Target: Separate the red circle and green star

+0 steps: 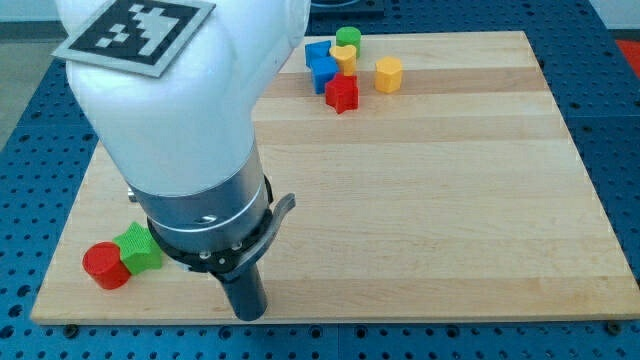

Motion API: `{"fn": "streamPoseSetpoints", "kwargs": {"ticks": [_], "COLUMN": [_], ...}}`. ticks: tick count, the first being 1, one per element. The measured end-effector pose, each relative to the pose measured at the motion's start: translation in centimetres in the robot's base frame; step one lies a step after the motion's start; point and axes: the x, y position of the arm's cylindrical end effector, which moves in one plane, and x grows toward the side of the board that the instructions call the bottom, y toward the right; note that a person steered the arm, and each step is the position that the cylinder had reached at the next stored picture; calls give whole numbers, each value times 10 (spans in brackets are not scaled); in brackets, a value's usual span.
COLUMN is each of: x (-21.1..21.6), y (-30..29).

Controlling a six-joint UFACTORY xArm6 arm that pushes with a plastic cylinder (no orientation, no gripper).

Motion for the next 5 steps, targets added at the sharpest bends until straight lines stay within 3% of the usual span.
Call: {"fn": "streamPoseSetpoints", "kwargs": {"ticks": [4,5], "x": [2,0], "y": [-13,-109]}}
